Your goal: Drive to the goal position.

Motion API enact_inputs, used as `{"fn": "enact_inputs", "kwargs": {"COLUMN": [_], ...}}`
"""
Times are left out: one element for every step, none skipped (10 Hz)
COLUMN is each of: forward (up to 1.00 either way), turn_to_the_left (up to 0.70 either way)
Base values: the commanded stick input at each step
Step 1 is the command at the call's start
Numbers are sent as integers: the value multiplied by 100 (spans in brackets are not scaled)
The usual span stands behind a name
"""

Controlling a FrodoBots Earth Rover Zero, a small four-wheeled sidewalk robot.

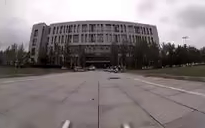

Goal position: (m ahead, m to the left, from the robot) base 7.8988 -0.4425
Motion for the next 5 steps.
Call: {"fn": "enact_inputs", "kwargs": {"forward": [85, 85, 85, 84, 85], "turn_to_the_left": [0, 0, 0, 0, 0]}}
